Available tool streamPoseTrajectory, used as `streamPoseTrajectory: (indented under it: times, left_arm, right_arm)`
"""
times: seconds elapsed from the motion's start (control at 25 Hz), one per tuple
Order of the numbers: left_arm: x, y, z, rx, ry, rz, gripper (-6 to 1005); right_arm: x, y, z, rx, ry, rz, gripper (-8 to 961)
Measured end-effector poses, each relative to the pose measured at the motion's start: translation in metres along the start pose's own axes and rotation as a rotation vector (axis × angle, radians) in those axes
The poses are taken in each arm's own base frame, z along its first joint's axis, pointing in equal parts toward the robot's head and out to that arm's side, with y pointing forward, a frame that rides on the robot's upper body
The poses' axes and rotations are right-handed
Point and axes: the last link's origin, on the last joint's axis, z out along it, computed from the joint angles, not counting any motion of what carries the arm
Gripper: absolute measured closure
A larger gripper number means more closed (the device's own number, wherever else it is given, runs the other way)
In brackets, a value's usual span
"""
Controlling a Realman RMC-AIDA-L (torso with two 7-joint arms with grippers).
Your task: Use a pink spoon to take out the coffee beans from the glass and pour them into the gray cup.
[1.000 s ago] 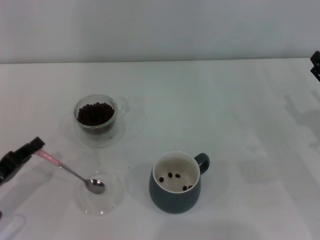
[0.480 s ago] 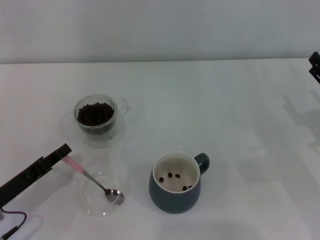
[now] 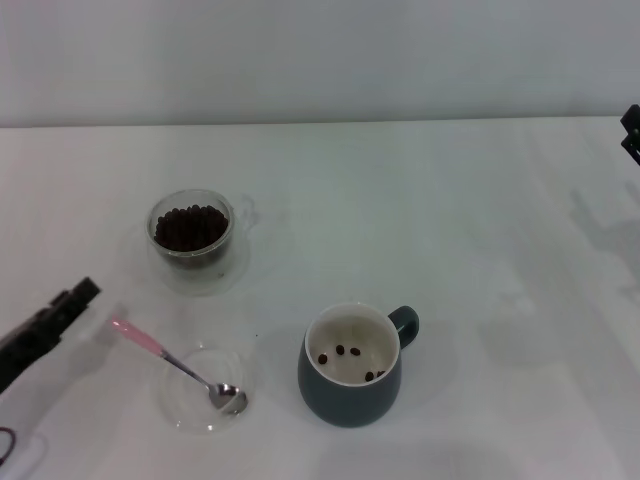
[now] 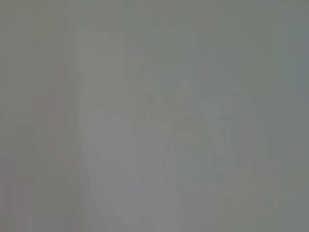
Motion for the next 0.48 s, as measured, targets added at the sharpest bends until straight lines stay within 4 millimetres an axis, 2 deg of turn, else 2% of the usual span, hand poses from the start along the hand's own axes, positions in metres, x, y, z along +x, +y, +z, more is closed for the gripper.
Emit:
streamPoseTrajectory:
  times: [0.28,0.48]
  left_arm:
    - [0.016,-0.020,-0.022,0.142,0.152,0.233,373]
    - [0.033,-0.032,-0.037,0.296,0.273,0.496,218]
  right_arm:
    - [0.000,0.000,-0.001,0.001,0.001,0.000,68]
    - [0.001,-0.001,-0.002,0.003,0.005,0.000,68]
